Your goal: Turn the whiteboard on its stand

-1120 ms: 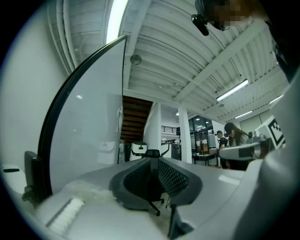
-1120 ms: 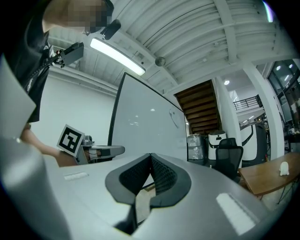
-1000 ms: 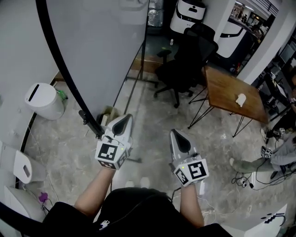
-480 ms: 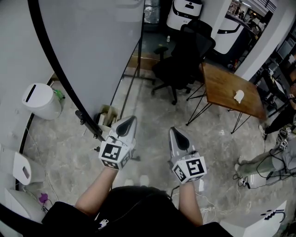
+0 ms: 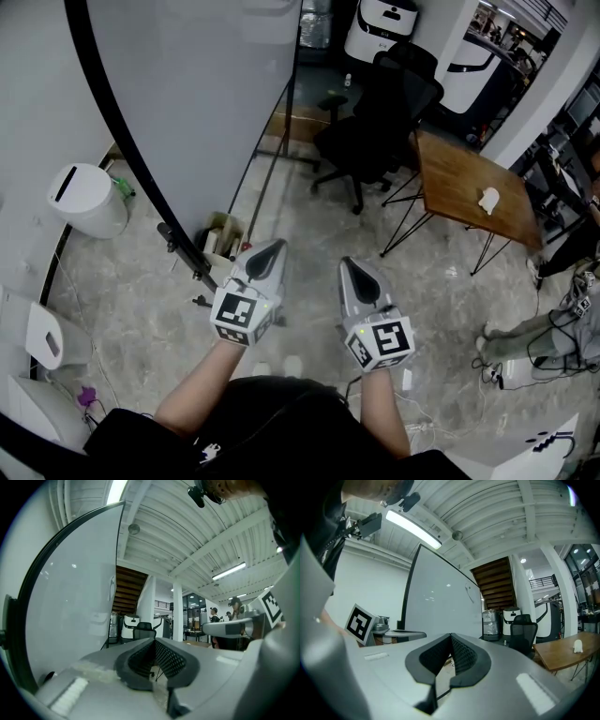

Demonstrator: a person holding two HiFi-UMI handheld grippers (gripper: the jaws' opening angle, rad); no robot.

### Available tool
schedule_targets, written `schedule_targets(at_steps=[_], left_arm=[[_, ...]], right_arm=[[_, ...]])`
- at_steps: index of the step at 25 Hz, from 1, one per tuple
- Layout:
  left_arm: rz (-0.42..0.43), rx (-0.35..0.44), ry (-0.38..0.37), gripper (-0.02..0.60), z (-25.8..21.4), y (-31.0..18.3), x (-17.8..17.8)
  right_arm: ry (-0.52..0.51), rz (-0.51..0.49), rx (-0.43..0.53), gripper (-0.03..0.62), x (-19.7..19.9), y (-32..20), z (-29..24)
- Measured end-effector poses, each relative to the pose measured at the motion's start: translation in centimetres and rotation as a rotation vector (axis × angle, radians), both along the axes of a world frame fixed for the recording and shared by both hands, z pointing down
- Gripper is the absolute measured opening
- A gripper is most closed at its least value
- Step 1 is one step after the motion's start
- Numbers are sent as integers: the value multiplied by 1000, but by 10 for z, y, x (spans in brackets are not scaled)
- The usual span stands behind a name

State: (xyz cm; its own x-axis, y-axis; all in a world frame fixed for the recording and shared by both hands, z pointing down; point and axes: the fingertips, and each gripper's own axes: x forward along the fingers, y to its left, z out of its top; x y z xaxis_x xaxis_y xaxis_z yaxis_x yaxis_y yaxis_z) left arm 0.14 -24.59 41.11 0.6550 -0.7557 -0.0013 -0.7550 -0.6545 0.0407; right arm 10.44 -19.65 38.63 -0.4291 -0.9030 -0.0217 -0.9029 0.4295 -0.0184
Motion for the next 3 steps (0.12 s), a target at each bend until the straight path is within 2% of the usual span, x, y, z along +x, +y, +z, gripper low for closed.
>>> schedule_targets(at_steps=[3], left_arm=[[-4,-8,-3,3,2,-2,-4]], right_arm=[[1,-6,2,8,-3,-2,-1]])
